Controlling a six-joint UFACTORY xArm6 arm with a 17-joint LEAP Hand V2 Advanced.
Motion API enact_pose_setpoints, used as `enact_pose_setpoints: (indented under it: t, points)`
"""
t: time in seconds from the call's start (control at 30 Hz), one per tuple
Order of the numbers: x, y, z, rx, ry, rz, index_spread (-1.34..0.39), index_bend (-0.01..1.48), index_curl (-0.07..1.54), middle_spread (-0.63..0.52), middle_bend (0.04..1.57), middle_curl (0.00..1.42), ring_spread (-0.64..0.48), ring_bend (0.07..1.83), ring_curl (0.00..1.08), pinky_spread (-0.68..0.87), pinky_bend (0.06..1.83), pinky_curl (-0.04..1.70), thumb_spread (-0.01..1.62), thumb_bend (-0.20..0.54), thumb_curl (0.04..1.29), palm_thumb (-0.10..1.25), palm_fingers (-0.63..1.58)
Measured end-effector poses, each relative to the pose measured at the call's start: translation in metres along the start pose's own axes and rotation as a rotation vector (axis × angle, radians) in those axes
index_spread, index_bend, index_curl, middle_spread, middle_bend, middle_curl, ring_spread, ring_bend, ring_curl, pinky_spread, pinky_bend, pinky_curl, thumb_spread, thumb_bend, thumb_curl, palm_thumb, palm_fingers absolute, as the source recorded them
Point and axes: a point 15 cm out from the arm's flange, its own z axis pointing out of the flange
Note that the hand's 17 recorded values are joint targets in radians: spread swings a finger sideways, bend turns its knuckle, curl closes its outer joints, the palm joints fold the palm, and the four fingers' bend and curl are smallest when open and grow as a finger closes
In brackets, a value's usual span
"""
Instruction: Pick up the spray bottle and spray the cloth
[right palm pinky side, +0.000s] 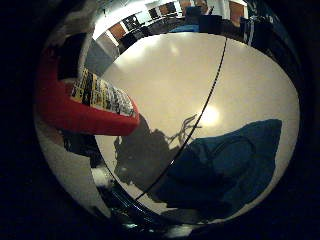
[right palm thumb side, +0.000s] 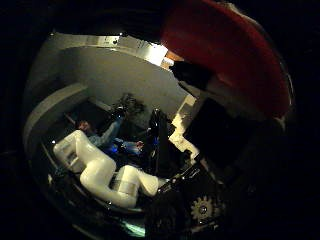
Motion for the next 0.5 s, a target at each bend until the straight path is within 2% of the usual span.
enact_pose_setpoints:
  t: [0.5]
  points:
    - [0.001,0.008,0.014,-0.021,-0.016,0.019,-0.16,1.24,0.69,-0.1,1.38,0.68,-0.16,1.46,0.62,-0.2,1.06,1.15,1.08,-0.013,0.6,1.06,1.18]
